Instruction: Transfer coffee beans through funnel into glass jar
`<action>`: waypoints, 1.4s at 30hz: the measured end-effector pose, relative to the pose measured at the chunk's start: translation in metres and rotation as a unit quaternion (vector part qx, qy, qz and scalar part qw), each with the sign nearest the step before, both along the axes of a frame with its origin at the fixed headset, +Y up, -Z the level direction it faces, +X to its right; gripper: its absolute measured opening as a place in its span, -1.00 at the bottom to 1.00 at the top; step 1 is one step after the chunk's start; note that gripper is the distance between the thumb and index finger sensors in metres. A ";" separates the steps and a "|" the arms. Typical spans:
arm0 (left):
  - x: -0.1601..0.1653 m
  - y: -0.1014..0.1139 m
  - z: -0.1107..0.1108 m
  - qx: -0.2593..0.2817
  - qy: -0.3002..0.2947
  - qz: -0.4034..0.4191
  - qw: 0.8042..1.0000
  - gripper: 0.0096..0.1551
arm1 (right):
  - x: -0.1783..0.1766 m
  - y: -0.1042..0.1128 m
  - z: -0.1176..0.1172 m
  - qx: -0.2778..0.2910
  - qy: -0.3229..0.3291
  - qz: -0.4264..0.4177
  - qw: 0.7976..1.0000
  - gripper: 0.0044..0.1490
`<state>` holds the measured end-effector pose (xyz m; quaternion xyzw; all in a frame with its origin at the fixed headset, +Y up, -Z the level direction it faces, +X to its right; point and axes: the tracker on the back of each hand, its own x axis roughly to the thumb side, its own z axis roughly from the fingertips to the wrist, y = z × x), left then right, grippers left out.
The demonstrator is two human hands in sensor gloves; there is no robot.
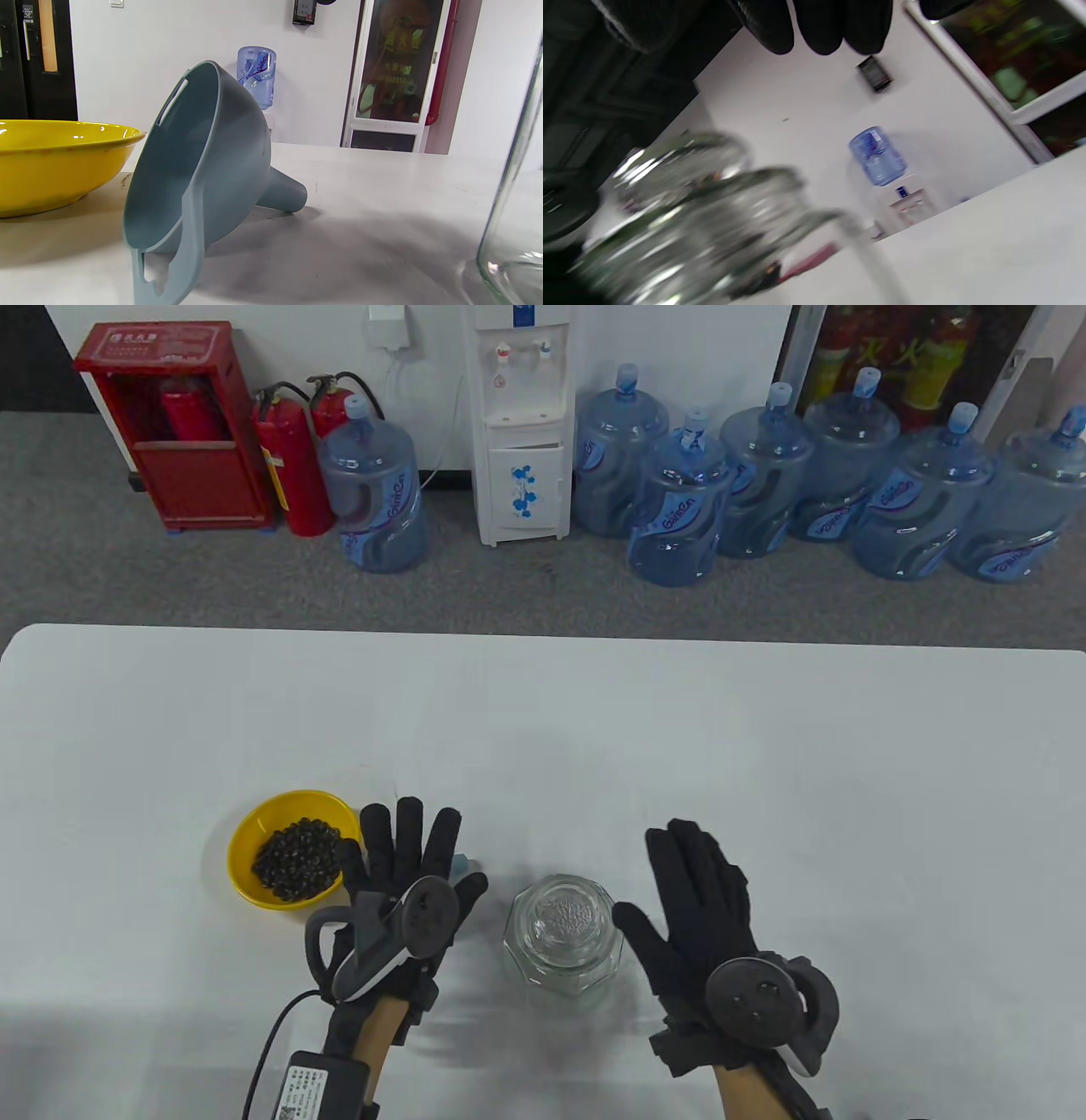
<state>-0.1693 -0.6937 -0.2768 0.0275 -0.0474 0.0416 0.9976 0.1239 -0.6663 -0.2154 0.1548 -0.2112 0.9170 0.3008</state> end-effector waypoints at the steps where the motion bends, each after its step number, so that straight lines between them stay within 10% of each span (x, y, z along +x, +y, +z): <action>1: 0.000 0.000 0.000 -0.001 0.001 0.001 1.000 -0.13 | -0.011 -0.001 0.001 0.002 0.011 0.026 1.000 0.05; 12: -0.003 0.000 -0.001 0.000 0.007 0.005 1.000 -0.13 | -0.058 -0.012 0.001 0.004 0.021 0.150 0.988 -0.01; 42: 0.000 -0.002 -0.002 -0.011 0.004 -0.003 1.000 -0.13 | -0.054 0.002 -0.003 -0.033 0.085 0.078 0.993 -0.02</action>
